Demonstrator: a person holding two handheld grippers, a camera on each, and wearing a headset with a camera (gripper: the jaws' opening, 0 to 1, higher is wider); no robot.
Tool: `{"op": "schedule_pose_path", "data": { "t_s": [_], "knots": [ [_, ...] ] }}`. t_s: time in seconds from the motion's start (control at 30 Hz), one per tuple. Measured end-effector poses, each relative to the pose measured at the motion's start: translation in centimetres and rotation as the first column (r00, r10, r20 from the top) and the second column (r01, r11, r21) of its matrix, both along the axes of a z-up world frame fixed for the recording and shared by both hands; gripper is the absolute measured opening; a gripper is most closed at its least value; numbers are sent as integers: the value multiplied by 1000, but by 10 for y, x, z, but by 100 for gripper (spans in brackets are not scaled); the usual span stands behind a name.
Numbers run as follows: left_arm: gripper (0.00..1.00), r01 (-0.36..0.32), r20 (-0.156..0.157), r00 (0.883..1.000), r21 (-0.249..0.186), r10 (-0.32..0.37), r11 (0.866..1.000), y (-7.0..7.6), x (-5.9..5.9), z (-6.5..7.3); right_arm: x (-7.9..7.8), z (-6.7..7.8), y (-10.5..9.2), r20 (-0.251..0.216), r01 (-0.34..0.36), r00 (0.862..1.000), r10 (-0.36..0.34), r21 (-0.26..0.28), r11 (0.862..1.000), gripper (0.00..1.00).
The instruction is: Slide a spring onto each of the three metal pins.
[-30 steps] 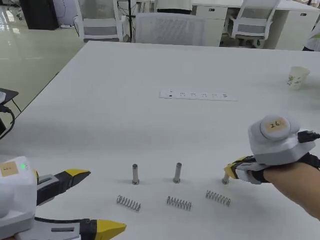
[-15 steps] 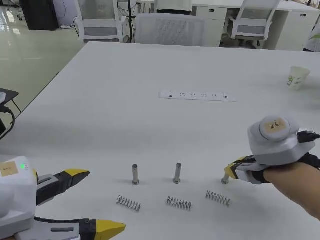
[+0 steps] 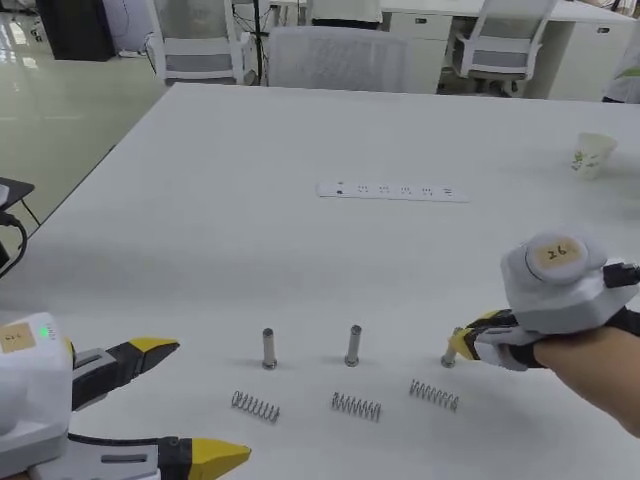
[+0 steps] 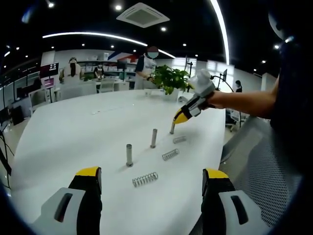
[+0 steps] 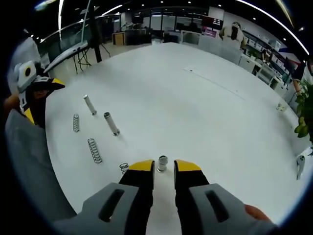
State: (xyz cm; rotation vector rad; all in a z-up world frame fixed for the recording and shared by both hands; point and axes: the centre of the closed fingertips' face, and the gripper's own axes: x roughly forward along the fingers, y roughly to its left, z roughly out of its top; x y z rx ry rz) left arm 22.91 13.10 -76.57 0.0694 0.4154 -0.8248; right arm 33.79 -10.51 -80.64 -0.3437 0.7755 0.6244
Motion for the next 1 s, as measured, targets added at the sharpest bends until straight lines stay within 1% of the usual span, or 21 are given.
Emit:
{"op": "schedule_pose_path", "data": {
  "t_s": [0.17,0.27,0.47,0.6,0.73,0.83,0.93,1.0],
  "knots": [
    [81,0,-1,1000,0,0,1000,0,0,-1,-6,3,-6,9,-9,1000,9,-4,1000,16],
    [82,0,-1,1000,2,0,1000,0,0,-1,-11,5,-9,8,-13,1000,13,4,1000,17],
    [81,0,1,1000,3,0,1000,1,2,0,-21,7,-13,2,-30,1000,30,13,999,18],
    [81,1,1,1000,4,-1,1000,1,3,0,-27,7,-13,-6,-48,999,48,13,999,19],
    [81,4,2,1000,5,-4,1000,0,3,0,-35,5,-8,-16,-78,997,78,8,997,19],
    [81,5,3,1000,4,-5,1000,0,3,1,-40,2,-5,-28,-113,993,113,1,994,19],
    [81,5,3,1000,6,-5,1000,0,3,1,-45,-4,-2,-47,-142,989,141,-12,990,20],
    [81,6,3,1000,7,-6,1000,0,3,1,-47,-8,1,-59,-155,986,154,-10,988,20]
  ]
}}
